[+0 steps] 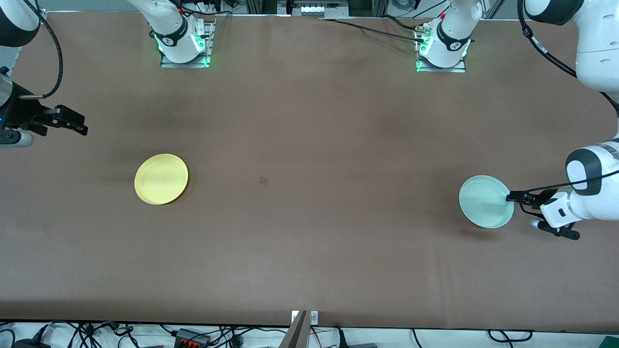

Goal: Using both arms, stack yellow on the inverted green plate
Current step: 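Reach the left gripper to the green plate while the right gripper advances, then grasp the green plate with the left gripper while the right gripper grasps yellow, then flip the green plate upside down with the left gripper, lower it mid-table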

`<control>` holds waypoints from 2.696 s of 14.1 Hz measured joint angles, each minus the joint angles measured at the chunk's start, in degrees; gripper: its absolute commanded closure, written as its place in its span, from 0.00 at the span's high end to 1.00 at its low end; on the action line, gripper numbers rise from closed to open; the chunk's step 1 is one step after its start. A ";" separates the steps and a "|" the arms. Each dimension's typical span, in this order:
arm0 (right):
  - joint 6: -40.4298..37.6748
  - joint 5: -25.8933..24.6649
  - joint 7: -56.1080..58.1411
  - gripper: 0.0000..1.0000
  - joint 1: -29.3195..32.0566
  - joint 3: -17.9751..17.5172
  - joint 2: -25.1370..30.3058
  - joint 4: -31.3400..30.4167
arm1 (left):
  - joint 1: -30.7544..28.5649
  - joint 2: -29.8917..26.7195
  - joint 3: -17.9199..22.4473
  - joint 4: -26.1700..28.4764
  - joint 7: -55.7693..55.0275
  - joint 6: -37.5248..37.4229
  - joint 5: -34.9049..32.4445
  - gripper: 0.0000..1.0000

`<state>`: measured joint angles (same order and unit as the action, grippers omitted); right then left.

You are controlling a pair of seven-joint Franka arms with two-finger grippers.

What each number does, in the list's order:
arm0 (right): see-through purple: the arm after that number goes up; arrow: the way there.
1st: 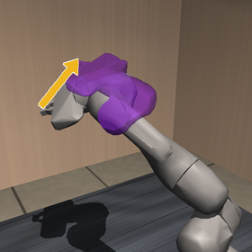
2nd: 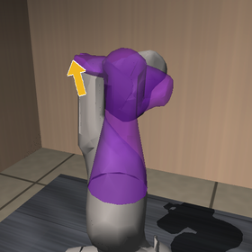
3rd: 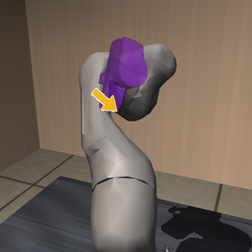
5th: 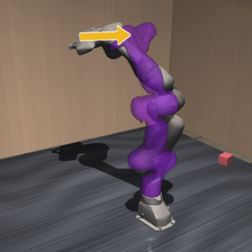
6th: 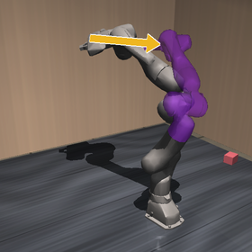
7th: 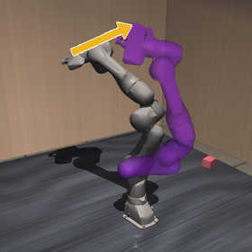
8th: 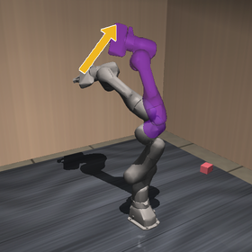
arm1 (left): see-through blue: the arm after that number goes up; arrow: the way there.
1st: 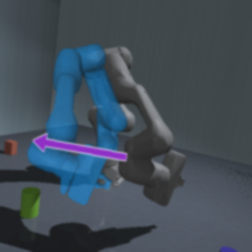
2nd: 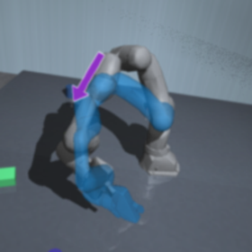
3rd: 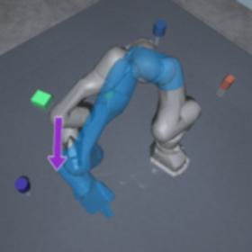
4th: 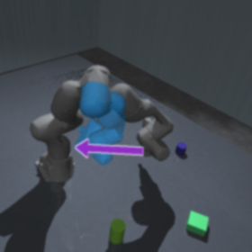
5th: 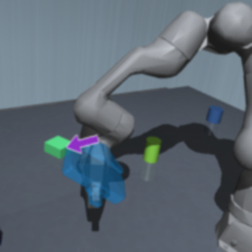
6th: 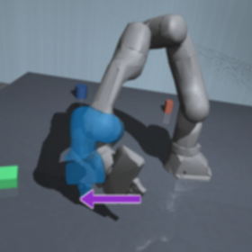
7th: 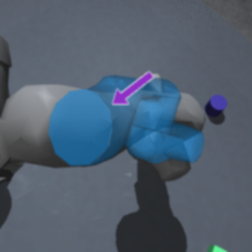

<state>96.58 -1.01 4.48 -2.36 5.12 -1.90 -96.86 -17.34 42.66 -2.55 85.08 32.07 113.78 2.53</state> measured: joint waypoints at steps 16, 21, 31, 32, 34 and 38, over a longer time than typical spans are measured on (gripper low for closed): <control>0.01 0.07 -0.01 1.00 -0.15 -0.49 -4.67 -0.16 | -3.29 4.26 -0.52 -0.71 11.54 1.09 7.61 0.01; 1.96 0.07 -0.01 1.00 -0.02 -0.44 -11.89 -0.38 | -2.62 3.10 -1.10 -4.96 11.59 1.00 7.60 0.01; 11.17 1.74 -0.08 1.00 4.01 0.15 -30.86 -0.61 | 15.32 -10.20 -1.85 -6.40 -18.86 -11.45 -10.21 0.01; 11.65 2.72 -0.08 1.00 4.04 0.15 -31.96 -0.55 | 18.29 -10.53 -1.93 -6.39 -24.12 -12.77 -12.69 0.01; 12.74 3.40 -0.08 1.00 4.10 0.15 -33.61 -0.50 | 24.53 -10.86 -2.06 -6.40 -35.17 -15.68 -18.47 0.01; 13.65 3.45 0.18 0.78 4.86 0.16 -35.70 -0.47 | 35.82 -10.77 -1.90 -5.70 -58.63 -22.56 -23.81 0.01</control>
<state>110.23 2.43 4.66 2.51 5.29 -37.60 -97.33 18.48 31.90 -4.45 79.38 -26.55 91.22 -21.28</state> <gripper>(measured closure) 0.026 0.974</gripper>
